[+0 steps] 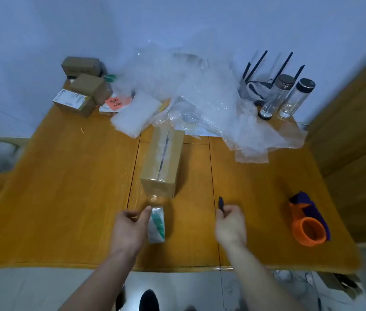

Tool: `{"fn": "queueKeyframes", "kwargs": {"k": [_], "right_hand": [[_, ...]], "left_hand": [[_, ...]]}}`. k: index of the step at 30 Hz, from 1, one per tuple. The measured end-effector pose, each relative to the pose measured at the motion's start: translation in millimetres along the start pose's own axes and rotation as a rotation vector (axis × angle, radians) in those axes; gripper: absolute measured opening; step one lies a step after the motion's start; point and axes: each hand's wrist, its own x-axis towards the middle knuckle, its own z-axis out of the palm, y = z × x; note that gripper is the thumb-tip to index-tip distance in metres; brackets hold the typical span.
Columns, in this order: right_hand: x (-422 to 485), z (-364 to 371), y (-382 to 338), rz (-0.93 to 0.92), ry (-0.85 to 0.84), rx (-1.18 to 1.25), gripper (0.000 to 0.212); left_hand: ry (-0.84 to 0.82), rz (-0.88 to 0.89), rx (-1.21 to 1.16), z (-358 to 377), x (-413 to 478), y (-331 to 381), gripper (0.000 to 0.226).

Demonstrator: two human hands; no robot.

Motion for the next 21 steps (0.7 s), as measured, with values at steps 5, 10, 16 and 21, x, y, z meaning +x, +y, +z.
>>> {"fn": "queueKeyframes", "kwargs": {"k": [5,10,16,21], "right_hand": [[20.2,-1.9,28.1,0.057,0.014,-0.251,0.044],[27.5,10.4,30.5,0.013,0.021,-0.334,0.030],[24.7,3.3,28.3,0.012,-0.025,-0.301,0.023],[-2.5,-22.4,15.1,0.046,-0.148,0.210,0.020]], "left_hand": [[-0.066,-0.071,-0.081,8.9,14.5,-9.1,0.094],[-0.133,-0.086,-0.096,17.7,22.2,-7.4,0.101],[-0.186,-0.099,-0.103,21.6,30.0,-12.4,0.087],[-0.238,-0.114,-0.115,20.3,29.9,-13.7,0.069]]}}
